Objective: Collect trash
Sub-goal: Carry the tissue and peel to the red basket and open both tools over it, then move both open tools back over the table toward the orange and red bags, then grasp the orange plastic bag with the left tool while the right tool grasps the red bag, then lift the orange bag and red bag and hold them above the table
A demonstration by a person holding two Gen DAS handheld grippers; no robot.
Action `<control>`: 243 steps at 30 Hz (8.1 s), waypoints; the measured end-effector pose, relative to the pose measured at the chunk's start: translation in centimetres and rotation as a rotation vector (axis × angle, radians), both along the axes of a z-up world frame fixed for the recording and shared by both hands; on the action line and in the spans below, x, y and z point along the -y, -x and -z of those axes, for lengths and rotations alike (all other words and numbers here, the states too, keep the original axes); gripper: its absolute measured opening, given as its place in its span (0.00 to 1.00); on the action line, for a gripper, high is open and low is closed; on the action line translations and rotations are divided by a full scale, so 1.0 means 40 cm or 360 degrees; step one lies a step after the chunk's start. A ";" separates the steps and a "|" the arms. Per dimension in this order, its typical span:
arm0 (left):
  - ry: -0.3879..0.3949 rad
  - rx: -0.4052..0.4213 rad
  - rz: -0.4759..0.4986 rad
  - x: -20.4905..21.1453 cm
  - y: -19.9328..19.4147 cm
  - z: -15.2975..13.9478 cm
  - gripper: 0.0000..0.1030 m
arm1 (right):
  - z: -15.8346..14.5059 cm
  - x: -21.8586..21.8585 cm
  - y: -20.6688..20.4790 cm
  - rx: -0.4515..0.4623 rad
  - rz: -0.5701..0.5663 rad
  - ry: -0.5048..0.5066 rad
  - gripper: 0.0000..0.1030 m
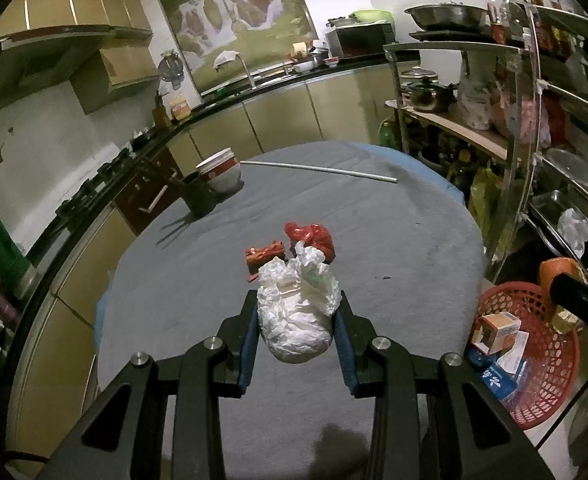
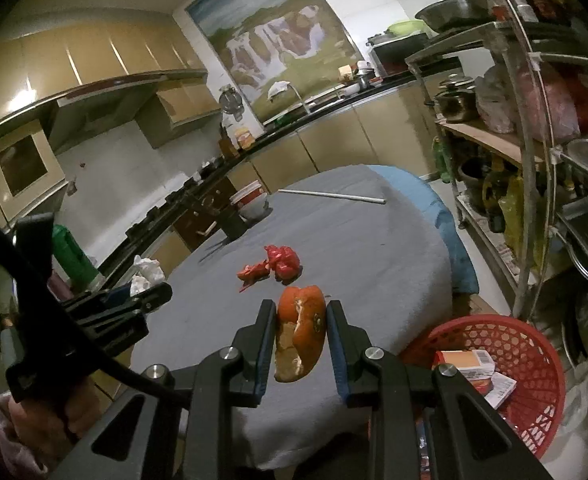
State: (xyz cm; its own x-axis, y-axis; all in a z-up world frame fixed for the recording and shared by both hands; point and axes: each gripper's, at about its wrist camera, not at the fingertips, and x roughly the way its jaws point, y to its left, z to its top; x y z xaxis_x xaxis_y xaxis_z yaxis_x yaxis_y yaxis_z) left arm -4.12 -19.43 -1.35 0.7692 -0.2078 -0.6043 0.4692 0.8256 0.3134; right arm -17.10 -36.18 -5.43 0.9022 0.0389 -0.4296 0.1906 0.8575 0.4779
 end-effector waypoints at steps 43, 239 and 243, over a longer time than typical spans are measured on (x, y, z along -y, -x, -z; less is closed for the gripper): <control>-0.0116 0.0020 0.0422 0.263 0.152 0.000 0.35 | 0.065 0.233 0.212 0.0021 0.0350 -0.0288 0.27; -0.0003 -0.0189 -0.0025 -0.165 -0.343 0.059 0.39 | 0.080 -0.030 -0.436 -0.0163 -0.0235 -0.0148 0.47; 0.0002 -0.0027 -0.0069 -0.191 -0.246 0.000 0.39 | 0.030 -0.077 -0.357 -0.0098 -0.0257 -0.0091 0.47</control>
State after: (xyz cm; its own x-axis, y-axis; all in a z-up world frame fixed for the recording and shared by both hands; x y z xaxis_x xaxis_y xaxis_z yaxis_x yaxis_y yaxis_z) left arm 5.70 -11.80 -1.37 0.7673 -0.1750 -0.6170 0.4381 0.8456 0.3050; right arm -2.83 -33.09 -6.61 0.8543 0.2072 -0.4768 0.0828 0.8512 0.5183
